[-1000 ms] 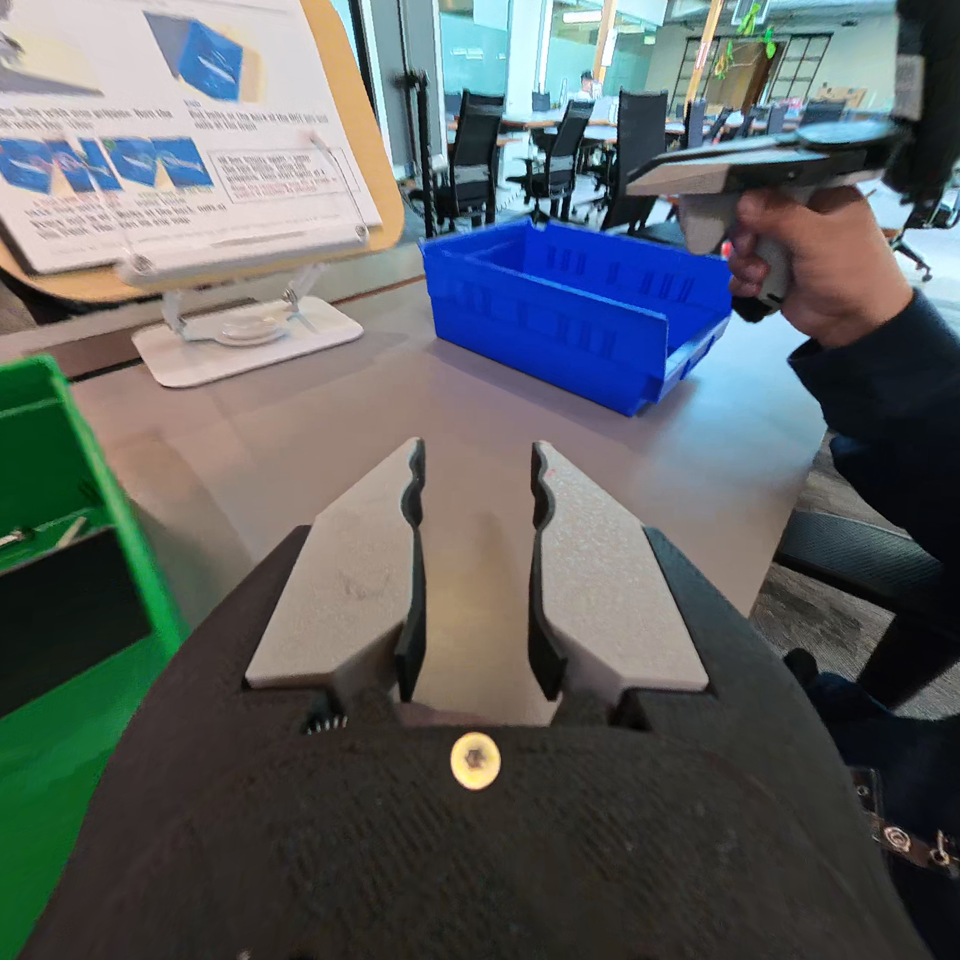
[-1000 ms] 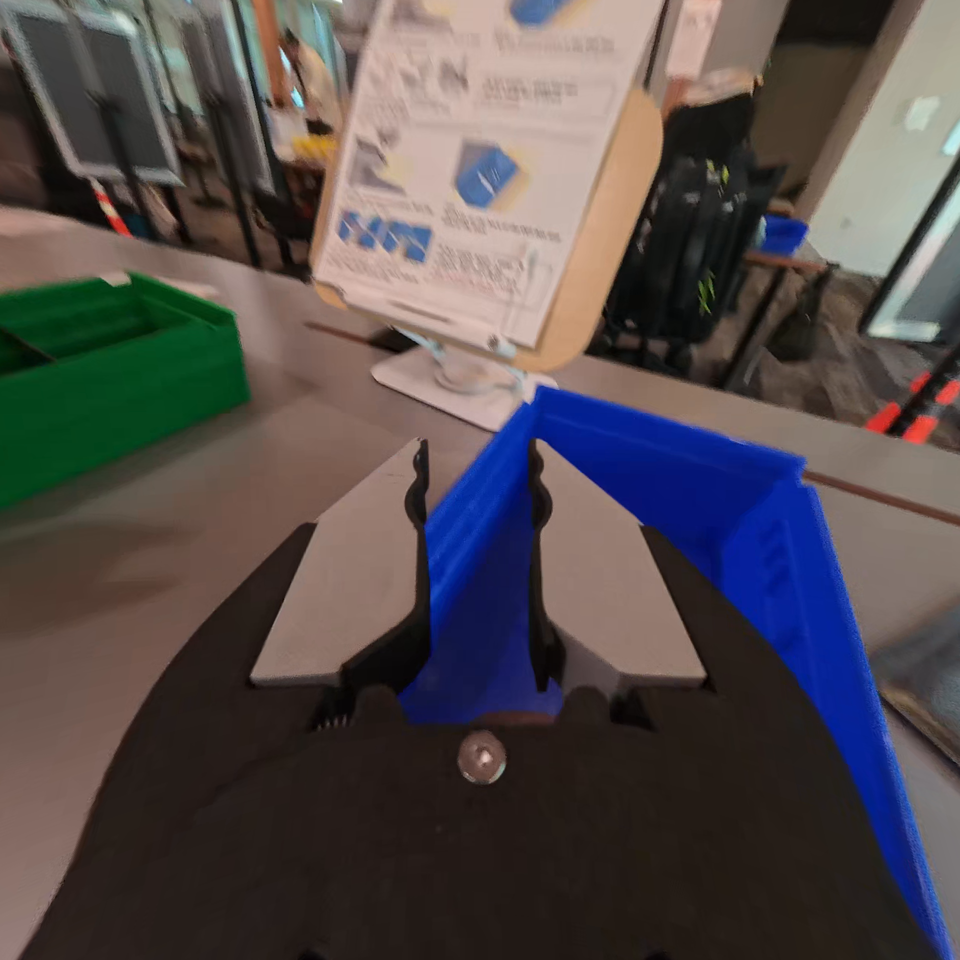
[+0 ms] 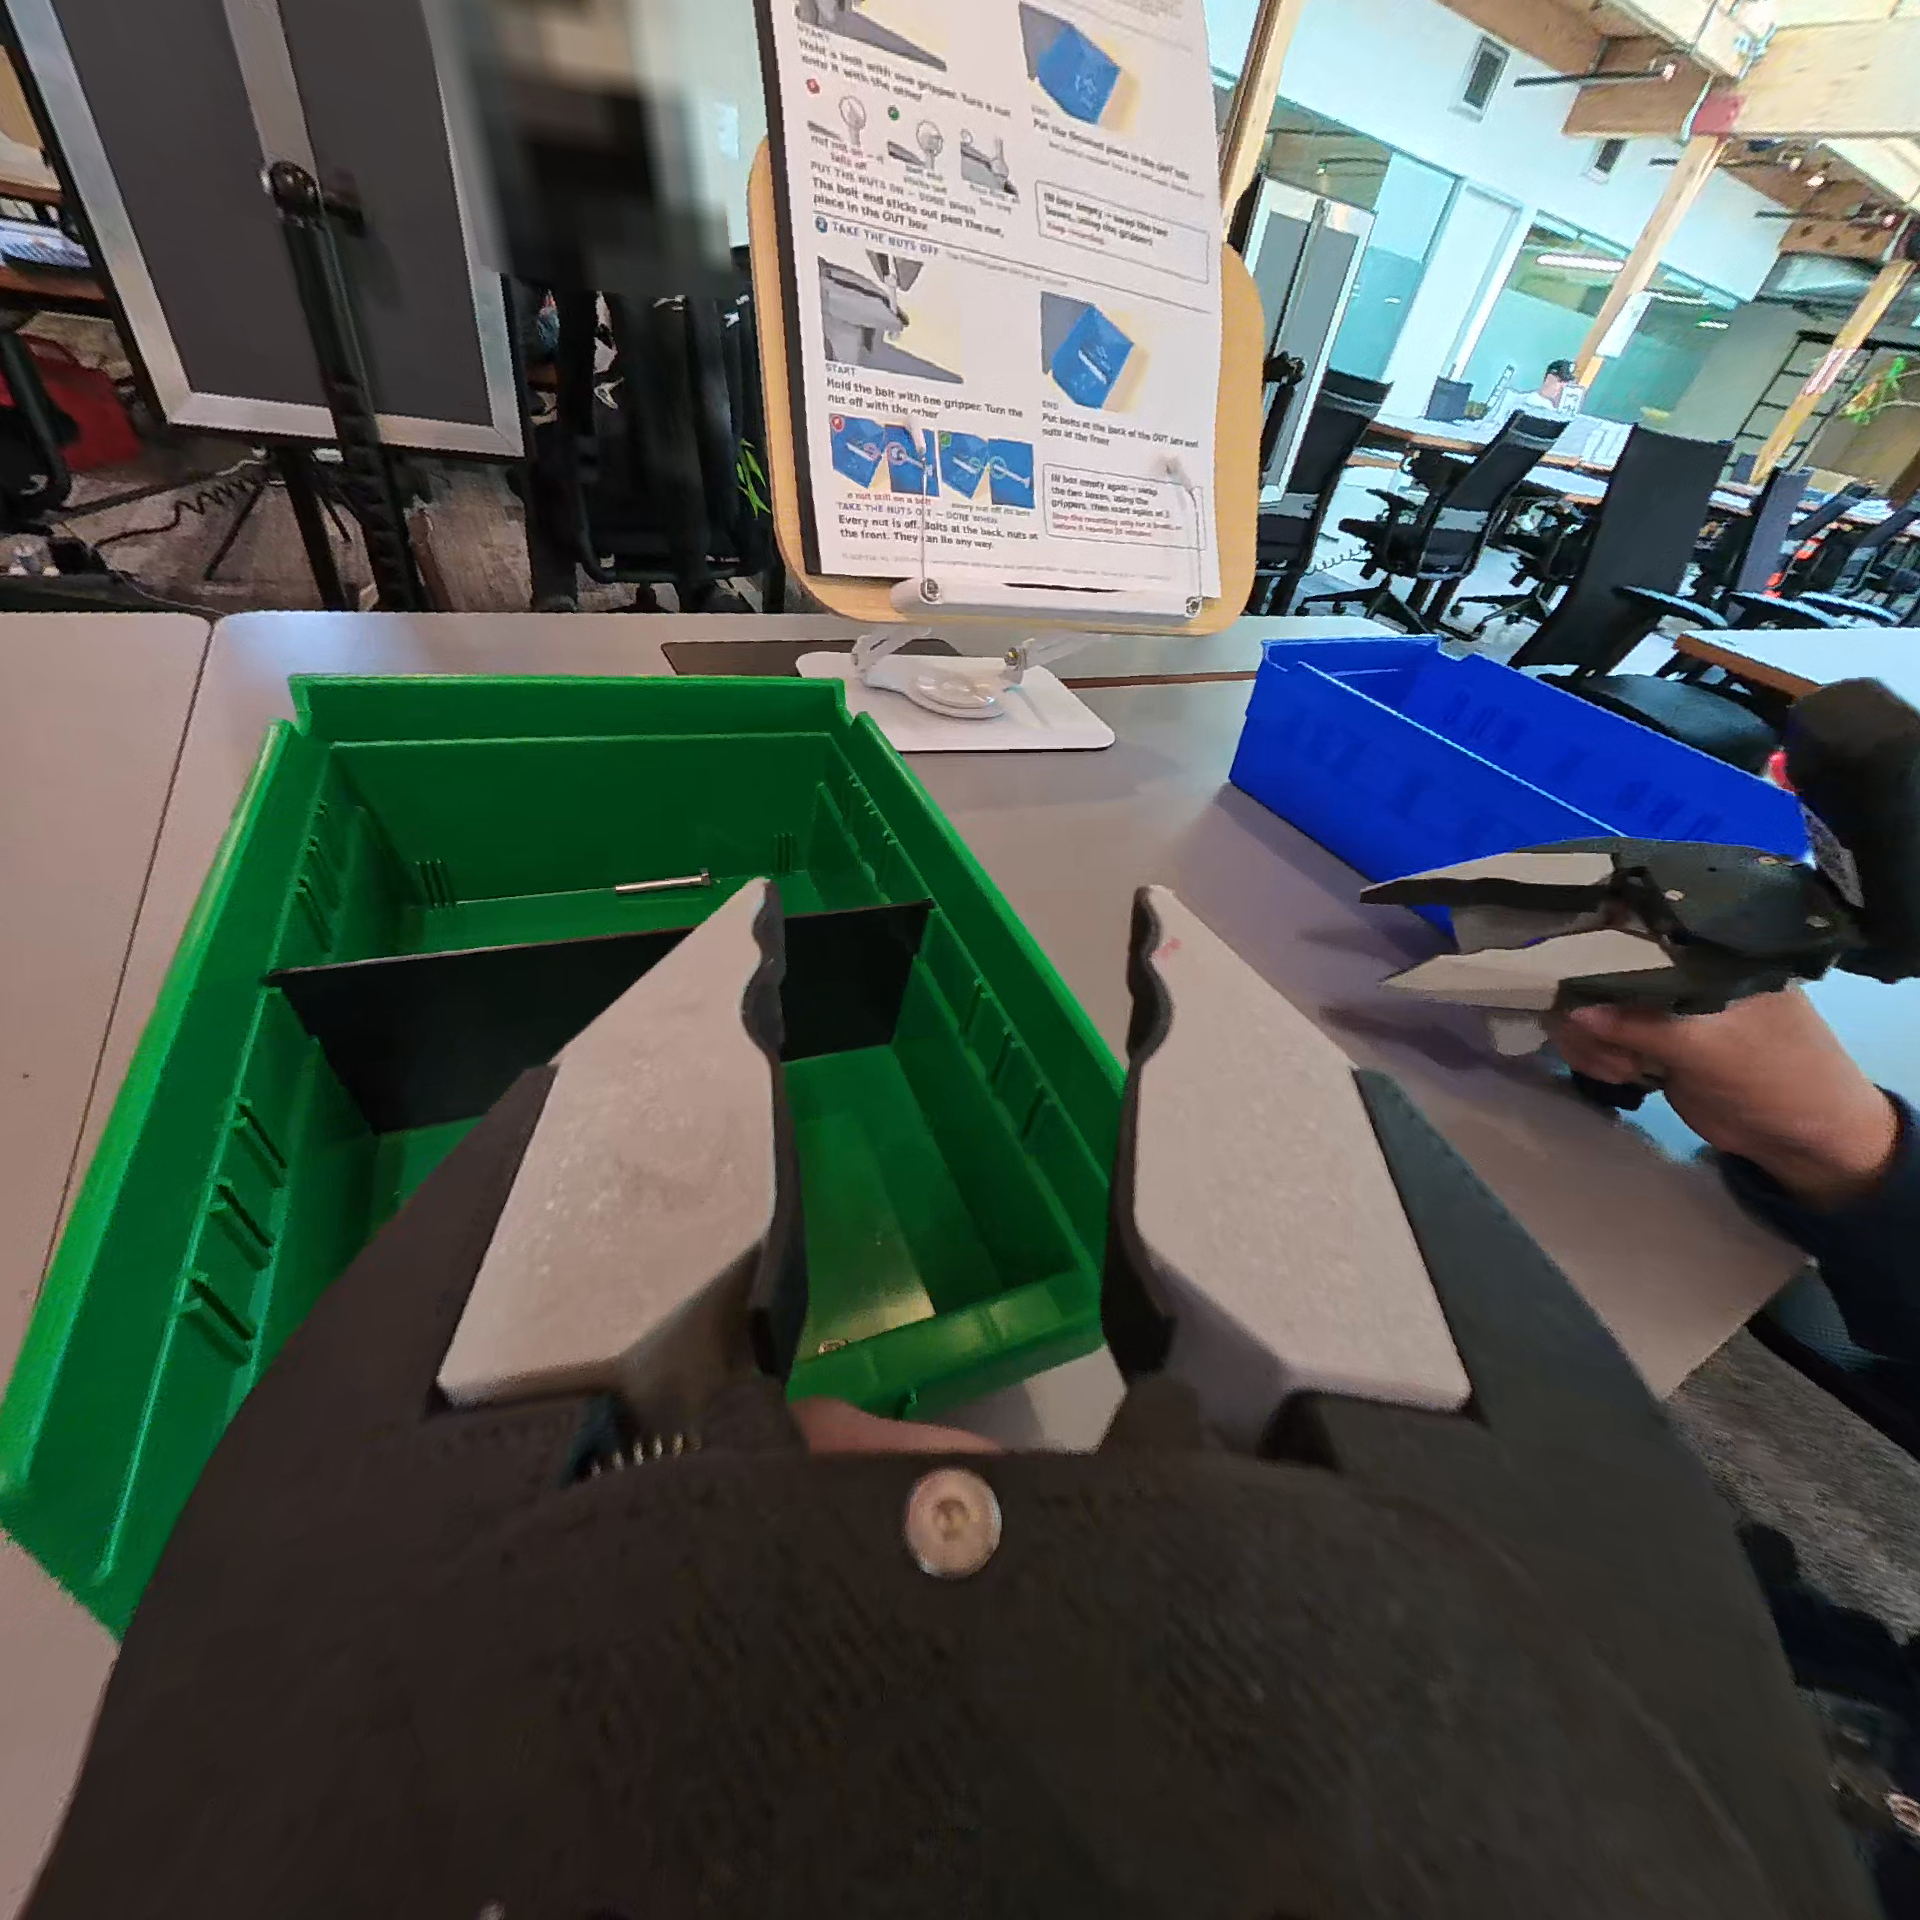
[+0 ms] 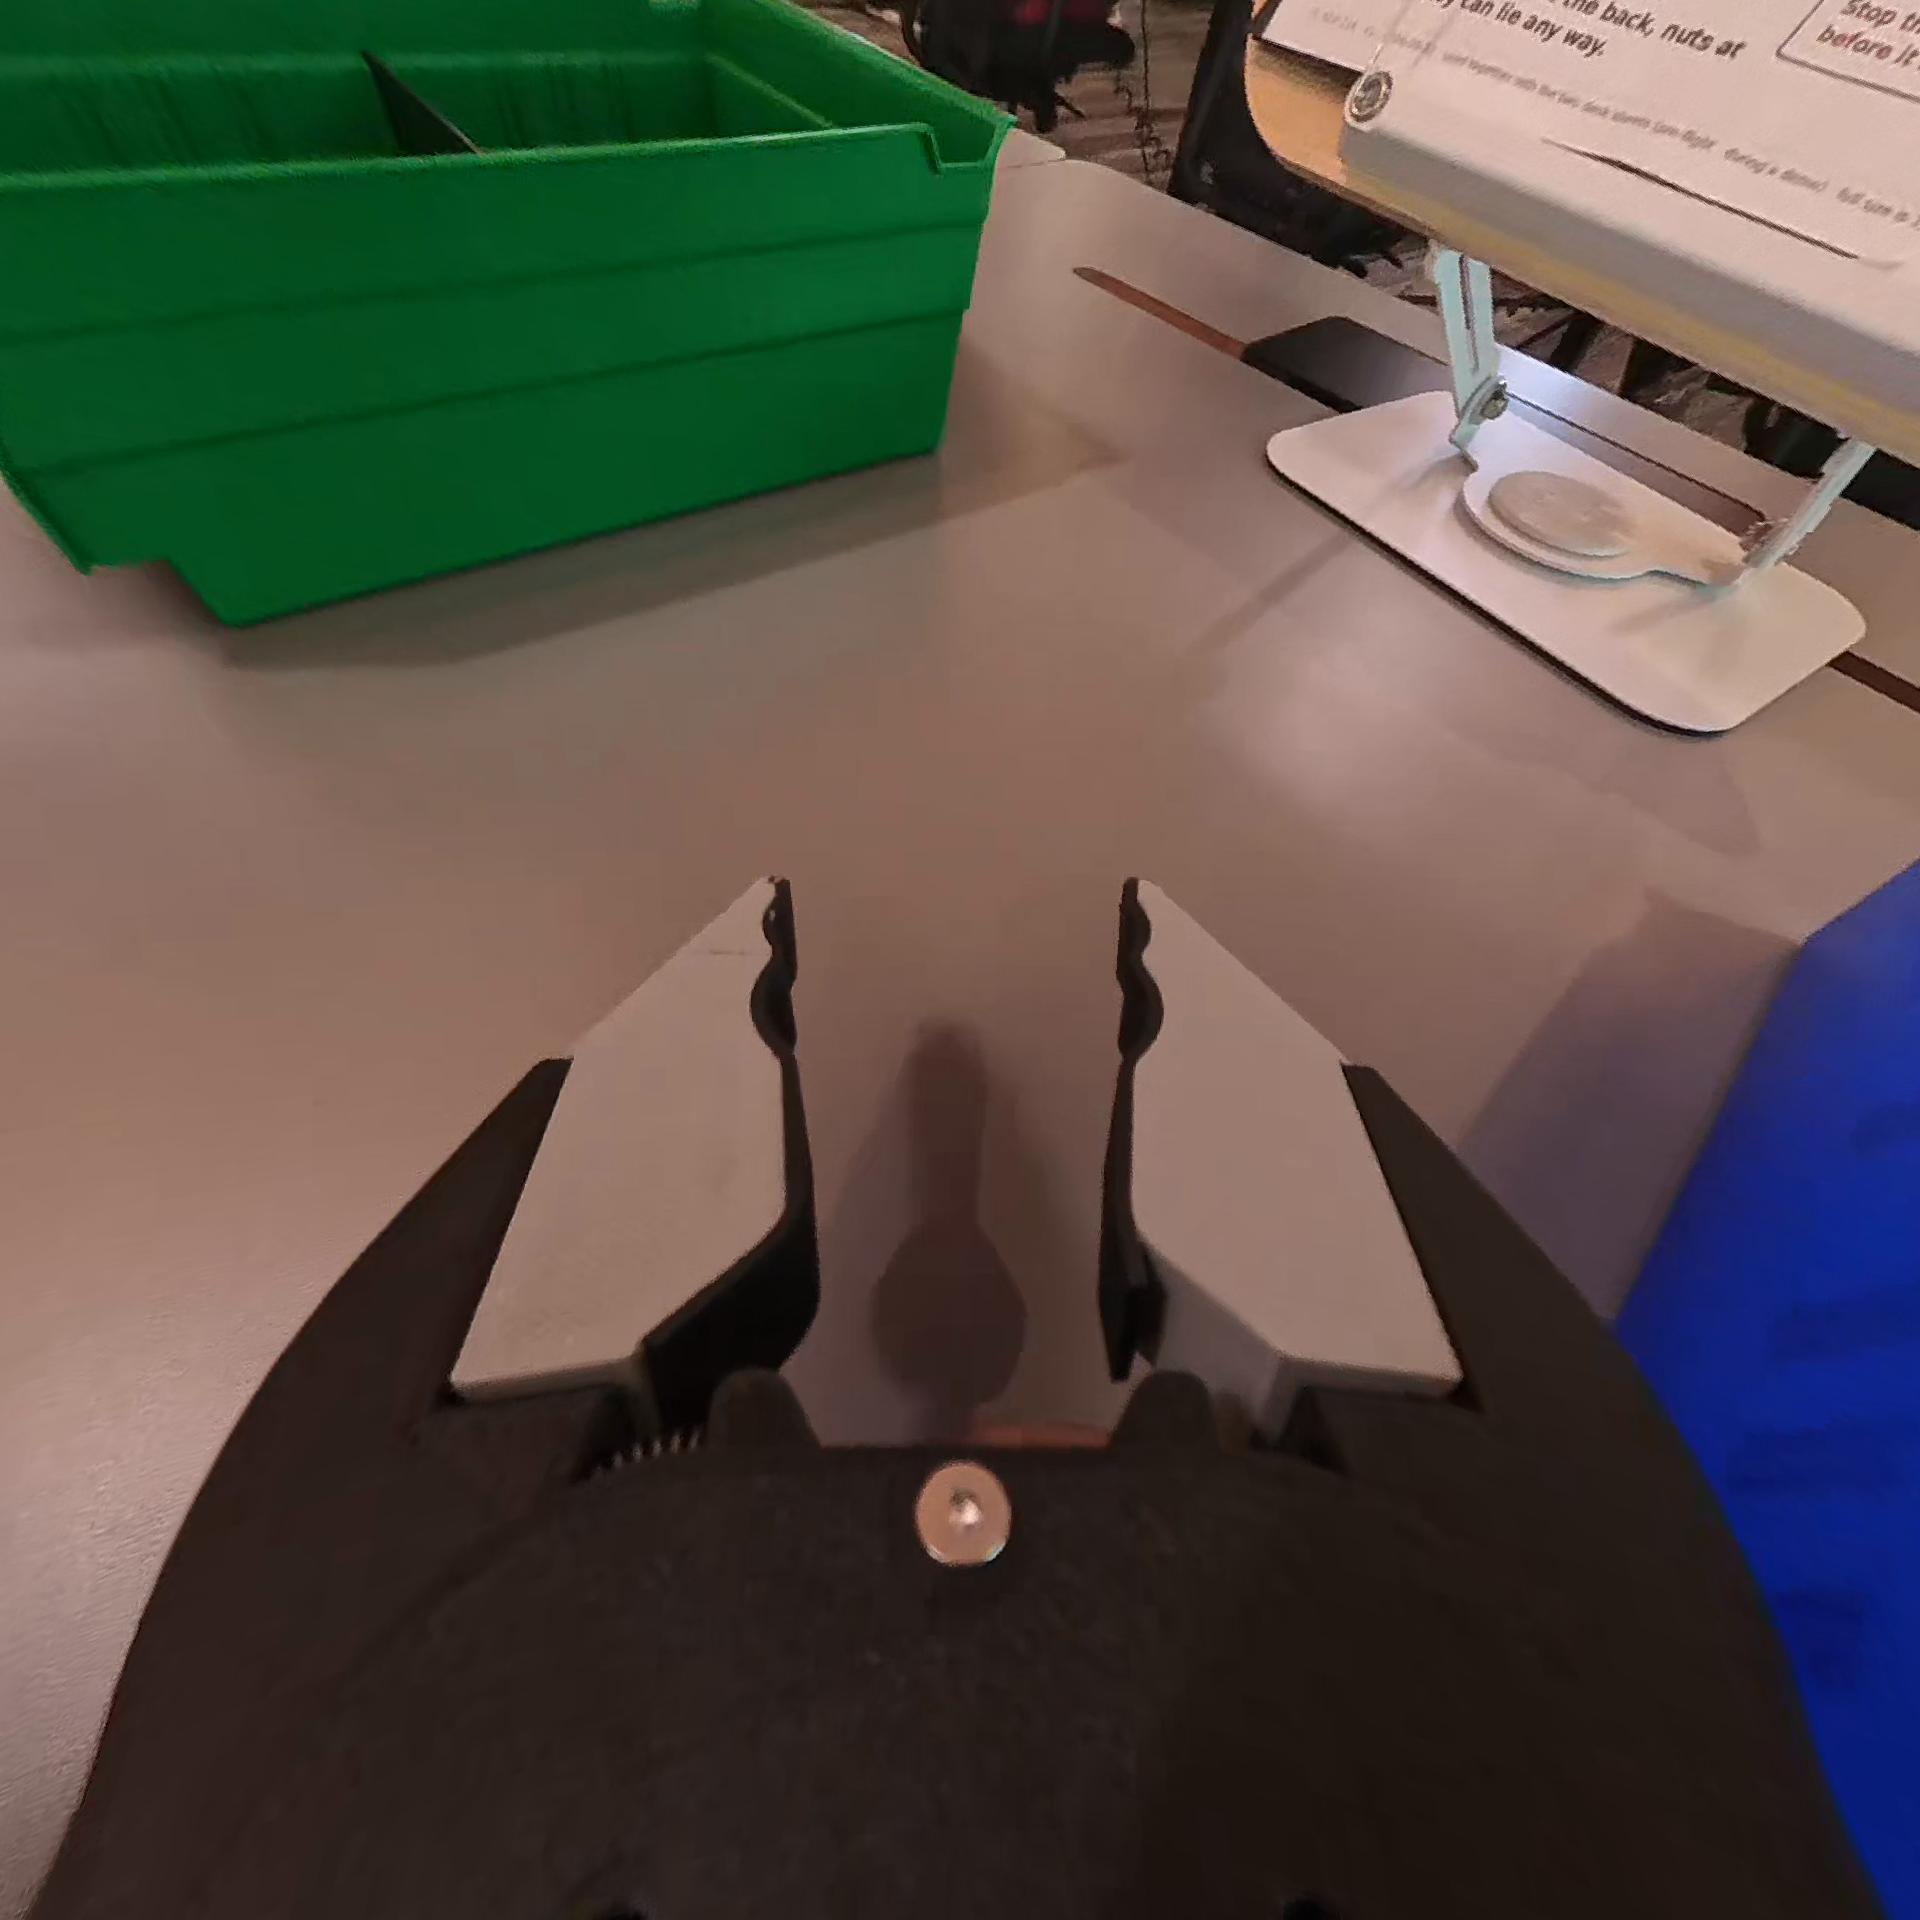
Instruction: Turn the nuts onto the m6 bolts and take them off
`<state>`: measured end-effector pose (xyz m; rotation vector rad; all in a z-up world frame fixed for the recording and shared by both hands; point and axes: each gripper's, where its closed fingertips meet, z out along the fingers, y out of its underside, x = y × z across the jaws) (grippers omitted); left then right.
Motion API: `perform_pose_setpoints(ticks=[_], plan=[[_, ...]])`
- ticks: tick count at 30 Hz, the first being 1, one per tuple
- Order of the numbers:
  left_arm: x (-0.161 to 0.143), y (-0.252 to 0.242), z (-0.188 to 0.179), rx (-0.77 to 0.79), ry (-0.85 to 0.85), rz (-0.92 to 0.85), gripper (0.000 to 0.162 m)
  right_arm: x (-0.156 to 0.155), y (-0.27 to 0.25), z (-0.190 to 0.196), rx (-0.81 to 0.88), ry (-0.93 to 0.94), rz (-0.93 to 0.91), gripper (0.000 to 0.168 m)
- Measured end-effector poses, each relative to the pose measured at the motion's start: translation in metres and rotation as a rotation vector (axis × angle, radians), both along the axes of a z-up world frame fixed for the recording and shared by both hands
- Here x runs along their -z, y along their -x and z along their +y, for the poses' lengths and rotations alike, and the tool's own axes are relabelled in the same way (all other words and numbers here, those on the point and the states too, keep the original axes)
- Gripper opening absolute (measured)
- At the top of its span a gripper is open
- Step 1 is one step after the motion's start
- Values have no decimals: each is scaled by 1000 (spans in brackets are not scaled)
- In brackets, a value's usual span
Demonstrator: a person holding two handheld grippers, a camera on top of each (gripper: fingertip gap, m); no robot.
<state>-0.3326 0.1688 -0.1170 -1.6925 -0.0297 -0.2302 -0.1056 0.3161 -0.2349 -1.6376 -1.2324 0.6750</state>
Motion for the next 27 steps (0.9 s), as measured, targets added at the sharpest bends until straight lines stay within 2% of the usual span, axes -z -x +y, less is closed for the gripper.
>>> perform_pose_setpoints(ticks=[4, 7, 9, 14, 18, 22, 27], plan=[[-9, -8, -6, 25, -32, 26, 51, 3, -7, 8, 52, -32, -32, 57], [-11, -12, -8, 34, -28, 33, 53, 2, -8, 9, 58, -25, -23, 57], [-13, -16, -9, 37, -39, 42, 49, 2, -9, 8, 57, -21, -16, 57], [-8, -30, -3, 63, -17, 61, 53, 5, -15, 15, 104, -12, -34, 55], [-10, -58, 2, 115, -37, 85, 54, -7, -25, 28, 195, -103, -9, 62], [-11, -91, 8, 148, -65, 149, 54, -12, -30, 36, 259, -137, -2, 69], [1, -106, 17, 125, -22, 260, 56, -12, -30, 35, 263, -138, 3, 72]])
